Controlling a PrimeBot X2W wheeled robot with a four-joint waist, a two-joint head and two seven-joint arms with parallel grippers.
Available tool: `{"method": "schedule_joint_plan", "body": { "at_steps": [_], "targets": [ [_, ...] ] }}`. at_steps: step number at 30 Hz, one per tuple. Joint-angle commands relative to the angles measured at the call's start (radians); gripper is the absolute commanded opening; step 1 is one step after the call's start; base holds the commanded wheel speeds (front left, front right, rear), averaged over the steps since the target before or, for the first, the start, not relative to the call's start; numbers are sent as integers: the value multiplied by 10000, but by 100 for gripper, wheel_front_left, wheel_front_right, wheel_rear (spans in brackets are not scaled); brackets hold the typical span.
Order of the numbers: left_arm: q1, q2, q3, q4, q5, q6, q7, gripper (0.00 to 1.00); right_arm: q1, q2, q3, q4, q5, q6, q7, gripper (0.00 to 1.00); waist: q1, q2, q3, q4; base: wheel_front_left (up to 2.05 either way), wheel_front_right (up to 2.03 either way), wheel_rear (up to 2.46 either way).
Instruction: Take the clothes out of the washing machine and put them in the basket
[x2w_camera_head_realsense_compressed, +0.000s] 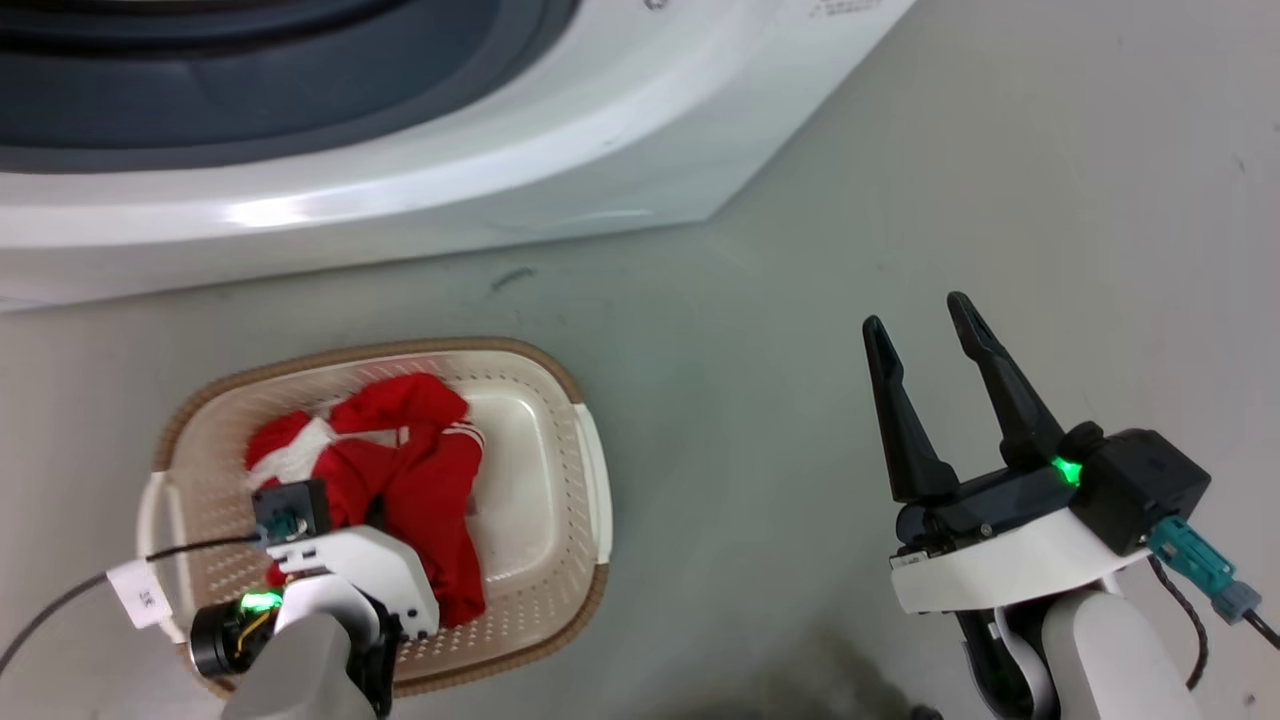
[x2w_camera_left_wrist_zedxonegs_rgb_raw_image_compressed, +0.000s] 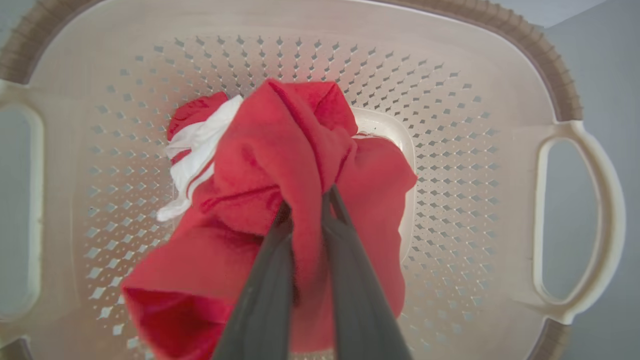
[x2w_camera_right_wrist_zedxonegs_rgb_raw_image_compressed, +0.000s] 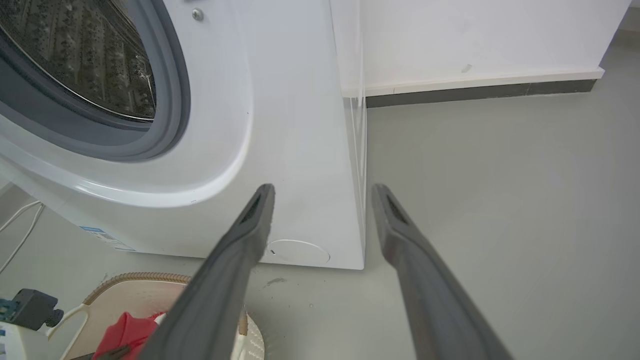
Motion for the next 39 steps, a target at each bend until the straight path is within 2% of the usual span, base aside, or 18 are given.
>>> {"method": "schedule_joint_plan", "body": {
  "at_steps": [1,9,10,11,12,24,31,39],
  "targets": [
    [-318,95,42,252,-84,63,-27,0,-198,11,53,51,76,-3,-97,100,-2,-1,465,-347,0,0,0],
    [-1063,438,228,1315,-336,308,191,0,-572,8,304,377,252,-3,-303,100,-2,-1,924,-762,0,0,0],
    [-1034,441,243,1363,-359,328,215,29,-594,8,294,437,253,-5,-336,100,-2,-1,870,-772,0,0,0],
    [-1001,455,231,1397,-363,361,211,86,-601,9,264,487,226,-5,-363,100,-2,-1,789,-764,0,0,0],
    [-935,461,212,1431,-359,367,186,100,-579,8,244,559,225,-5,-386,100,-2,-1,659,-750,0,0,0],
    [341,-154,257,1160,-604,11,-75,100,216,3,-341,1012,-361,-5,-203,100,-2,-1,-2036,-46,0,0,0],
    [1350,-378,426,-947,-268,47,-68,100,934,3,-777,725,-608,-5,233,100,-2,-1,-3286,461,0,0,0],
    [2102,-598,594,-3727,447,51,-69,100,1542,5,-1185,262,-902,-5,683,100,-2,-1,-4194,952,0,0,0]
  ]
}}
